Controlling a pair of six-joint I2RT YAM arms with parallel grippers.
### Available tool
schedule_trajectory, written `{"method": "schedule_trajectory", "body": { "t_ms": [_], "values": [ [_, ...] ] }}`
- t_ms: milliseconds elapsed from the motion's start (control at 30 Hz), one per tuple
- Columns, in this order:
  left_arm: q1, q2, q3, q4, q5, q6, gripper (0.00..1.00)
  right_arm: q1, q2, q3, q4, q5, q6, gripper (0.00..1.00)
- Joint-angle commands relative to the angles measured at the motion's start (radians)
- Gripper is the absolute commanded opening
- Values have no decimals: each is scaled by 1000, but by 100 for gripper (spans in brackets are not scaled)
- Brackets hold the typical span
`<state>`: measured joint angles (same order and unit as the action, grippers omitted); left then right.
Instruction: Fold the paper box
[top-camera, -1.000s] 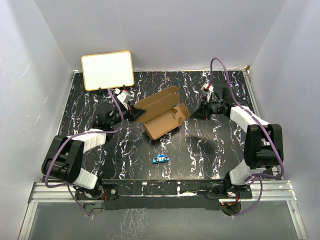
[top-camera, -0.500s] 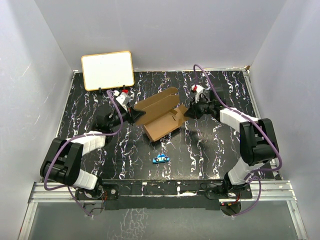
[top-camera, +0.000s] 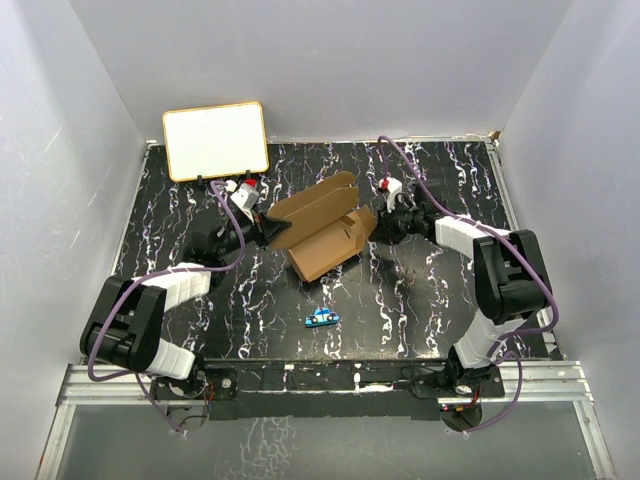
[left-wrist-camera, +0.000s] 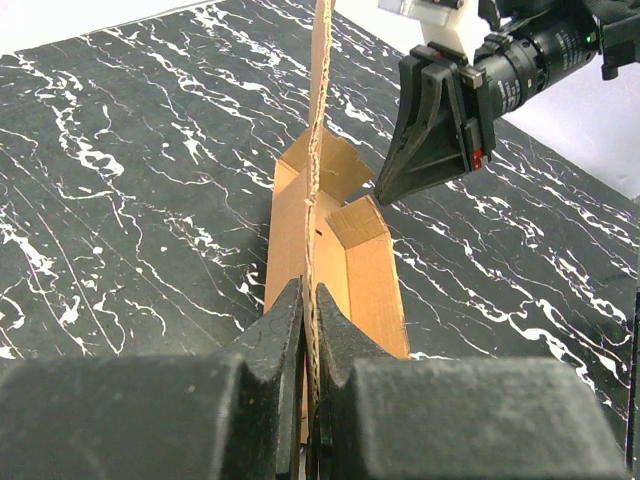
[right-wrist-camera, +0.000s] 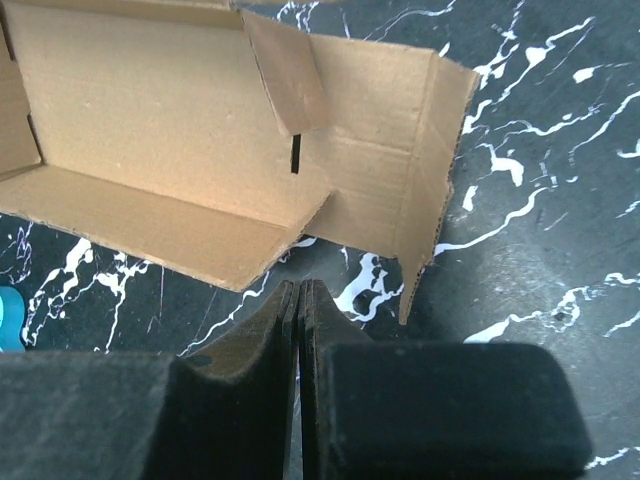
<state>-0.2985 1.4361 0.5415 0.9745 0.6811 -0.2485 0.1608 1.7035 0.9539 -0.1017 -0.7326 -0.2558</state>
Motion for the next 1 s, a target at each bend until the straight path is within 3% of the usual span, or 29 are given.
{"method": "schedule_trajectory", "body": {
  "t_ms": [0,600,967],
  "values": [
    [-4,-43,-4,54,7,-12,0,28,21,46,4,-10,-34,8],
    [-6,-14,-5,76,22,-34,0,69,87,92,-23,-80,-46,9],
    [-5,-21,-12,91,27,-39,0,11,111,50,106,-189,179,11]
  ]
}}
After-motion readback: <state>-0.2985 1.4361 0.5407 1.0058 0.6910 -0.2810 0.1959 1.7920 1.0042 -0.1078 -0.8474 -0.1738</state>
